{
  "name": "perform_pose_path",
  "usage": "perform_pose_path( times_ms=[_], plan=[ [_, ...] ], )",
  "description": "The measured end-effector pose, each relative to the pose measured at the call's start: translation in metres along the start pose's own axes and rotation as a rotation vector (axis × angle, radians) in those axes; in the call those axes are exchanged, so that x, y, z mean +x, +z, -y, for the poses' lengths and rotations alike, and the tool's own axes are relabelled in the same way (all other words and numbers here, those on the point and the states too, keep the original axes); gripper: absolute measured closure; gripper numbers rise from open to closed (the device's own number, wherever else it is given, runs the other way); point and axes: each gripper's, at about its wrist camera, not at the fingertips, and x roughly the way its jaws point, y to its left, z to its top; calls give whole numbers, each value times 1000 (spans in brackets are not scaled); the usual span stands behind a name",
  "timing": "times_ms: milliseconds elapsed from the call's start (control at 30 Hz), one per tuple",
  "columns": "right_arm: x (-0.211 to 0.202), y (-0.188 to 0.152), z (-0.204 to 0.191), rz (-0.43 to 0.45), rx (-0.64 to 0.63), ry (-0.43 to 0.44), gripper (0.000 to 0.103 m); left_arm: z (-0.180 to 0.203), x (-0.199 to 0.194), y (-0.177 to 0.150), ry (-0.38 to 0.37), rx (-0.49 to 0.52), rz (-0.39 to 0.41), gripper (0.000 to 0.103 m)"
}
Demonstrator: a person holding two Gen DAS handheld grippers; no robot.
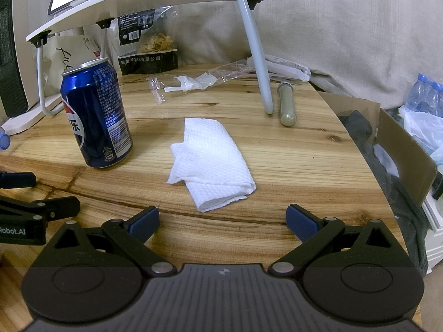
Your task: Clean container
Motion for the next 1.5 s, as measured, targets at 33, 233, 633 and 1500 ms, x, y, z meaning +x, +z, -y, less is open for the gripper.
perform_pose_path(
  times_ms=[33,233,633,1500],
  plan=[
    [0,0,0,0,0,0,0,0,0,0,0,0,0,0],
    [0,-1,0,0,0,0,0,0,0,0,0,0,0,0],
    [0,0,-1,-1,-3,-3,0,0,0,0,0,0,0,0],
    [0,1,-2,-2,-4,-6,0,5,5,-7,8,-3,0,0]
  ],
)
